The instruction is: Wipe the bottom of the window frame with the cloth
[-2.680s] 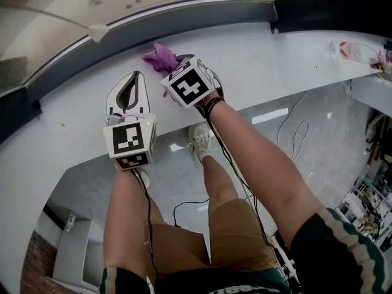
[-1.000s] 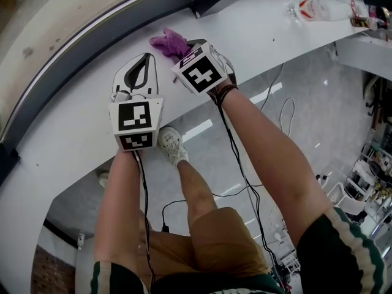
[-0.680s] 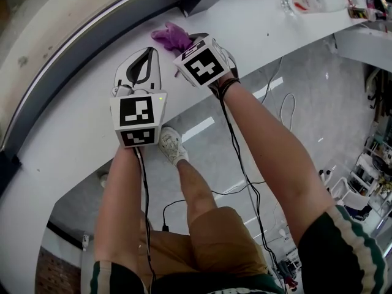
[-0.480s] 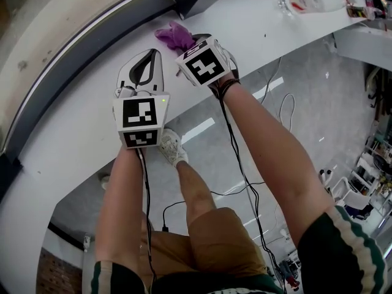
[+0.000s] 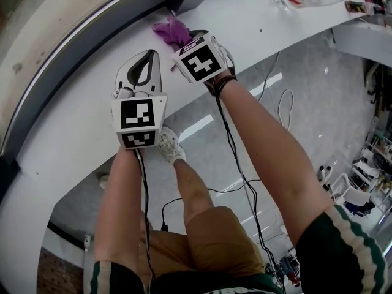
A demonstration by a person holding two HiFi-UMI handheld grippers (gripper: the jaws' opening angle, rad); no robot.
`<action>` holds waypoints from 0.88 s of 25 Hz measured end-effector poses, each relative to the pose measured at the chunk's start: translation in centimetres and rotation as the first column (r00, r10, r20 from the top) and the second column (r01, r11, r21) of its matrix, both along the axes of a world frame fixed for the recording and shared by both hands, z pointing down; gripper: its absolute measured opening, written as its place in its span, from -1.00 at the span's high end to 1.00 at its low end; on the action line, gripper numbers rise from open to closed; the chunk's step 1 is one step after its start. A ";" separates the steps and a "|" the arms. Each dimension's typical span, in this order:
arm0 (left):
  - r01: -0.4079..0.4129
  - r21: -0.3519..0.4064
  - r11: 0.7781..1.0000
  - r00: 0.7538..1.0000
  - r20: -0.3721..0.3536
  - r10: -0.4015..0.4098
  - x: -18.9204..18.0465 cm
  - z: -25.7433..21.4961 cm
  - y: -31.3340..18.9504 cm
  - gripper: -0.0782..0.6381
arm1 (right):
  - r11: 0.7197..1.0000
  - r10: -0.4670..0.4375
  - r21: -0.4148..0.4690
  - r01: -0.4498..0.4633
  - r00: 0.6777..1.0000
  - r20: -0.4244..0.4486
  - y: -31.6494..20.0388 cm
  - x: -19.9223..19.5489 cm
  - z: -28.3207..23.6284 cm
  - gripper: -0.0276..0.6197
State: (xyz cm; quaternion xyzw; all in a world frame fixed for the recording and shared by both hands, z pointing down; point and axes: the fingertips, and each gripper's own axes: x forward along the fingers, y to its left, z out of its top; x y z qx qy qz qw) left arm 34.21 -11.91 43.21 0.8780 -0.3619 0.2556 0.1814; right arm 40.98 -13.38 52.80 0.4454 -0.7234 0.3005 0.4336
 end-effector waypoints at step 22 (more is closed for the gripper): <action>-0.036 -0.029 0.999 0.999 0.038 0.037 0.4 1.6 4.0 0.76 | 0.998 0.028 -0.050 -0.026 0.999 0.047 8.1 0.8 0.4 0.55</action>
